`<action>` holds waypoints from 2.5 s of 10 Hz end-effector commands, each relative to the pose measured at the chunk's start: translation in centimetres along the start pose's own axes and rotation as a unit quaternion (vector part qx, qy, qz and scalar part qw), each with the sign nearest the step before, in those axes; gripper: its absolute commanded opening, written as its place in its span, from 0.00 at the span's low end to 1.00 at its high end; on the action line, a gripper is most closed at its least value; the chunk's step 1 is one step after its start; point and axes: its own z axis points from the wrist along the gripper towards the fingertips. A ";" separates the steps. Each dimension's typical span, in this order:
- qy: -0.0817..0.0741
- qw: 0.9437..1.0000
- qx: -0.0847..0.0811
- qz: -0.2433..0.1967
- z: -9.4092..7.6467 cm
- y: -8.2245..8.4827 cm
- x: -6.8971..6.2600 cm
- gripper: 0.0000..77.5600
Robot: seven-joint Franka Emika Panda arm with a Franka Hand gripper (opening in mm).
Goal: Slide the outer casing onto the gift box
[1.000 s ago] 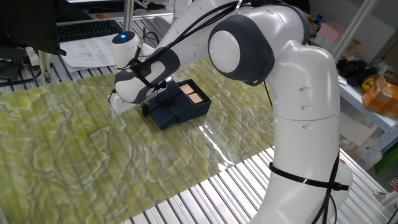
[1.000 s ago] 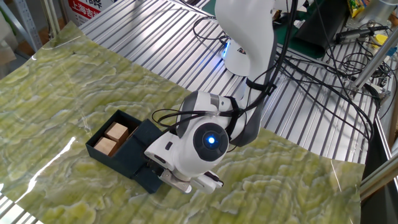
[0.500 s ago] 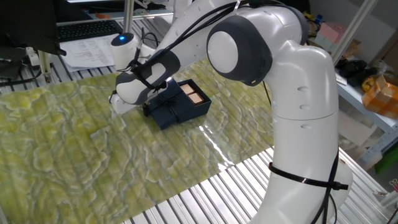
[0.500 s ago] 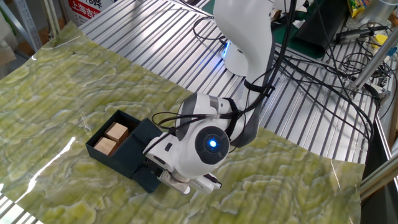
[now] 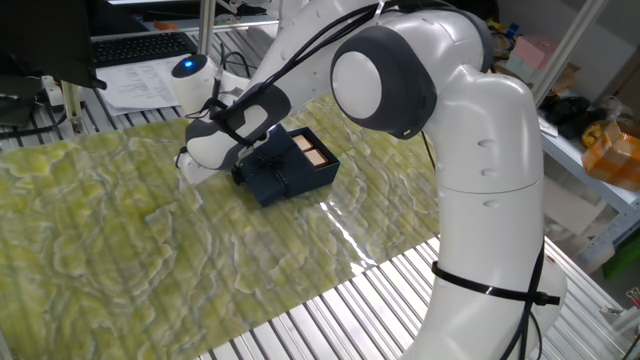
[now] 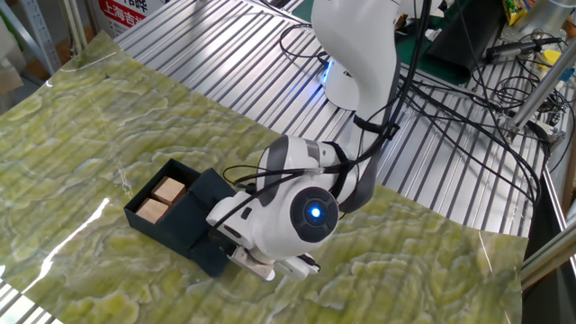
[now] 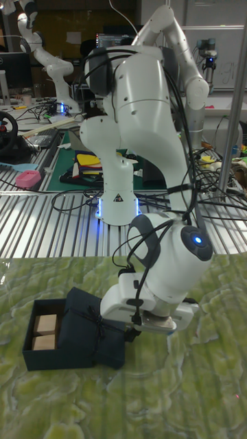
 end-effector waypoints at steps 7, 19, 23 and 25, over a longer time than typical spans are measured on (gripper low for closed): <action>0.005 1.000 0.023 -0.016 -1.1 -2.5 -0.2 0.00; 0.009 0.998 0.026 -0.048 -1.5 -6.3 -0.2 0.00; 0.010 0.998 0.029 -0.053 -1.5 -6.9 -0.3 0.00; 0.011 0.998 0.032 -0.055 -1.9 -7.1 -0.2 0.00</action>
